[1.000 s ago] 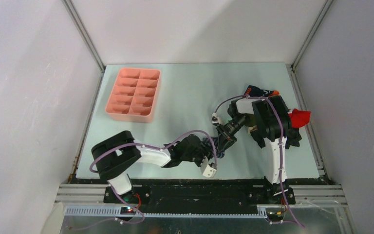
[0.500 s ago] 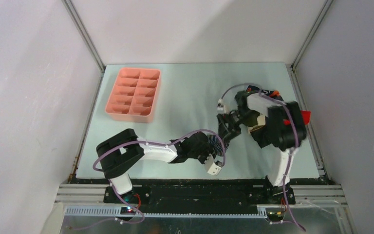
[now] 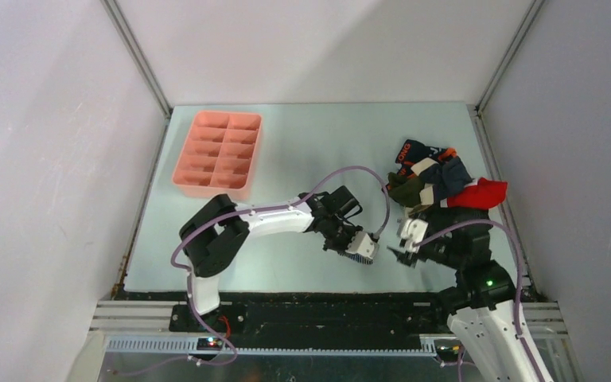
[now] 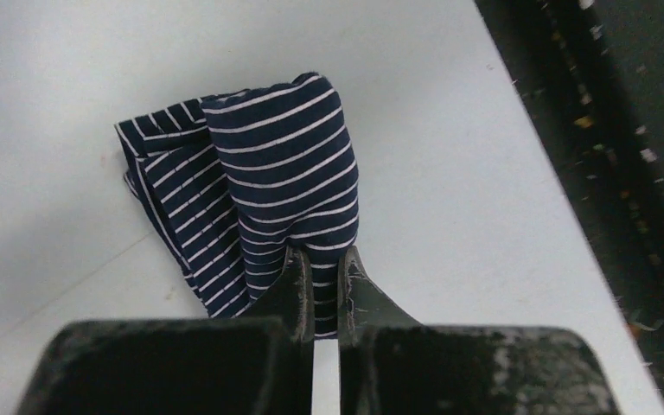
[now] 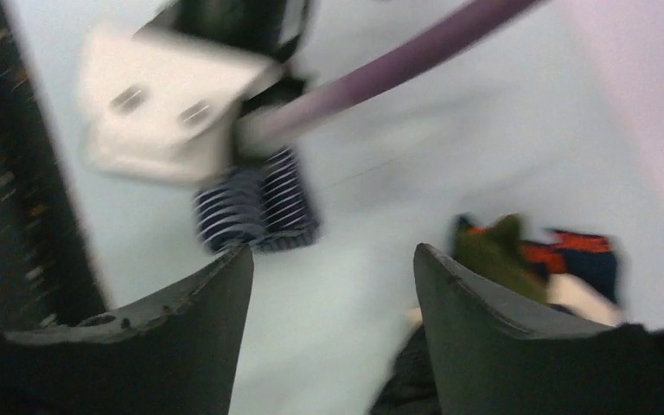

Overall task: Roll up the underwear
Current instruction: Roll the underwear to the center of the board.

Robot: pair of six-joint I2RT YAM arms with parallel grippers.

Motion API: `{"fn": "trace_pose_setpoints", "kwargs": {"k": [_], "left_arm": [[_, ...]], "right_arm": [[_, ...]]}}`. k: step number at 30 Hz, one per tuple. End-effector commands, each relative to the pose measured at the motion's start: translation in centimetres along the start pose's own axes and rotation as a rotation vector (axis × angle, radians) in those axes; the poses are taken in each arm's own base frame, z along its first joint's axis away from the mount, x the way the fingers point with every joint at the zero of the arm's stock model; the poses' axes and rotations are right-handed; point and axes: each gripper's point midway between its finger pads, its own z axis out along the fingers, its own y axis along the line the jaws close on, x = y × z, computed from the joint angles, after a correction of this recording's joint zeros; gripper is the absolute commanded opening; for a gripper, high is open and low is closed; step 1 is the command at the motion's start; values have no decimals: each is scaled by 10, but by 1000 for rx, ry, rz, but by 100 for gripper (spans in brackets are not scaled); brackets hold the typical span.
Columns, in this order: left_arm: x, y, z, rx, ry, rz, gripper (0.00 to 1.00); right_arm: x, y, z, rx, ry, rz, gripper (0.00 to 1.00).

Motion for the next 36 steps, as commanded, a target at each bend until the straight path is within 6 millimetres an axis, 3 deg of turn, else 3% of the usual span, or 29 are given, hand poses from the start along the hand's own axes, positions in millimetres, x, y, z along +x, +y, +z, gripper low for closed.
{"fn": "trace_pose_setpoints", "kwargs": {"k": [1, 4, 8, 10, 11, 14, 17, 24, 34, 36], "left_arm": [[4, -64, 7, 279, -57, -370, 0], [8, -57, 5, 319, -89, -524, 1], [10, -41, 9, 308, -110, -634, 1], [11, -36, 10, 295, -120, -656, 1], [11, -35, 10, 294, -124, -662, 1], [8, -34, 10, 313, -138, -694, 1], [7, -36, 10, 327, -143, -706, 1], [10, -36, 6, 342, -135, -711, 1], [16, -30, 0, 347, -164, -746, 2], [18, -29, -2, 349, -166, -755, 2]], "right_arm": [[43, 66, -10, -237, 99, -44, 70], [49, 70, 1, -264, 96, -97, 68], [66, 90, 24, -372, 156, -198, 62], [64, 93, 41, -358, 147, -258, 64], [53, 91, 53, -334, 107, -307, 65], [50, 102, 69, -338, 98, -353, 68], [45, 95, 85, -292, 104, -348, 67], [45, 95, 96, -288, 98, -355, 65], [88, 92, 111, -318, 202, -445, 56], [92, 91, 112, -336, 223, -430, 48]]}}
